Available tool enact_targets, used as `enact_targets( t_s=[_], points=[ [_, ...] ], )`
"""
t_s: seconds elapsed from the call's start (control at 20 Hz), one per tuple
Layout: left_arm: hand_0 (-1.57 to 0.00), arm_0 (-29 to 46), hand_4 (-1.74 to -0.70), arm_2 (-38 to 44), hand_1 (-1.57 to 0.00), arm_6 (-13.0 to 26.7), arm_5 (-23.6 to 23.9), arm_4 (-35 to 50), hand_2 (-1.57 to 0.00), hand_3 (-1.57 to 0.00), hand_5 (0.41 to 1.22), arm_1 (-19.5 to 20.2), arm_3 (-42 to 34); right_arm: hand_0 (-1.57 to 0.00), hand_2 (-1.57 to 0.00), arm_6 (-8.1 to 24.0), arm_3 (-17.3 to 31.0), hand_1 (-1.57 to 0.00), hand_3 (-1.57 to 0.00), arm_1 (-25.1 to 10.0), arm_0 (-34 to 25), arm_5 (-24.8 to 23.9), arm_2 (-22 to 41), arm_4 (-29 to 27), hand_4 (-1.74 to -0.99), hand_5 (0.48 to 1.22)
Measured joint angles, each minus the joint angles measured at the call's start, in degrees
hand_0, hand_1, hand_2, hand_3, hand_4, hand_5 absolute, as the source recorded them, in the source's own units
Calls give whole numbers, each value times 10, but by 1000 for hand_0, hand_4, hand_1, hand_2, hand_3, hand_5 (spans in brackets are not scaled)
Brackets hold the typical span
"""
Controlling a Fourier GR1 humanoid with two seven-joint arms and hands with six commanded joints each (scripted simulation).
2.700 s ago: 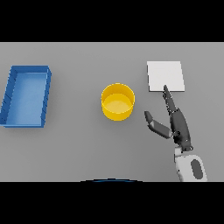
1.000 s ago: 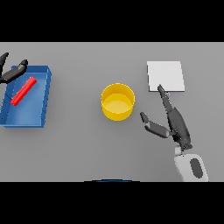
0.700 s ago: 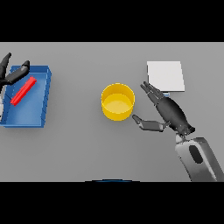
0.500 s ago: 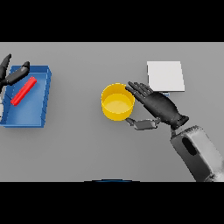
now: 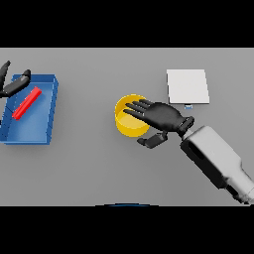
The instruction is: Pick up the red beaker and tilt it to pour out 1 green nut into yellow bowl. Pick up the yellow bowl and place it on the metallic measuring scale.
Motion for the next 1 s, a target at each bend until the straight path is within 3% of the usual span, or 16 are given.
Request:
enact_targets(
  t_s=[0.25, 0.55, 0.75, 0.8, 0.85, 0.9, 0.95, 1.0],
  points=[
    [1, 0, -807, -2, 1, -3, -1, -2, 1, 1, 700, 1, -4, 1, 1, -15, 60, 1, 1, 16, -54, 44, 33, 13, -1164, 670],
    [1, -10, -797, 1, 1, -5, -8, -3, 1, 1, 704, 5, 13, 1, 1, -16, 127, 1, -8, 32, -88, 62, 59, 32, -1186, 684],
    [1, -3, -789, -4, 1, -7, -5, -10, 1, 1, 714, 6, 12, 1, -37, -16, 148, -15, -77, 37, -100, 69, 61, 33, -1234, 770],
    [1, -11, -791, -3, 1, -3, -4, -10, 1, 1, 712, 5, 14, -48, -88, -2, 152, -60, -130, 45, -101, 67, 62, 35, -1261, 809],
    [1, -9, -791, -4, 1, -4, -6, -9, 1, 1, 711, 4, 14, -193, -189, 1, 150, -183, -215, 48, -100, 68, 63, 36, -1309, 891],
    [1, -9, -789, -2, 1, -5, -7, -6, 1, 1, 710, 5, 12, -455, -349, -4, 148, -407, -322, 50, -99, 69, 64, 34, -1363, 957],
    [1, -16, -788, -2, 1, -6, -5, -10, 1, 1, 710, 6, 26, -678, -594, -18, 146, -640, -572, 44, -97, 64, 64, 34, -1435, 1010],
    [1, -14, -788, -2, 1, -16, -4, -11, 1, 1, 710, 4, 27, -857, -789, -17, 152, -826, -679, 48, -99, 60, 65, 35, -1492, 1052]
  ],
)
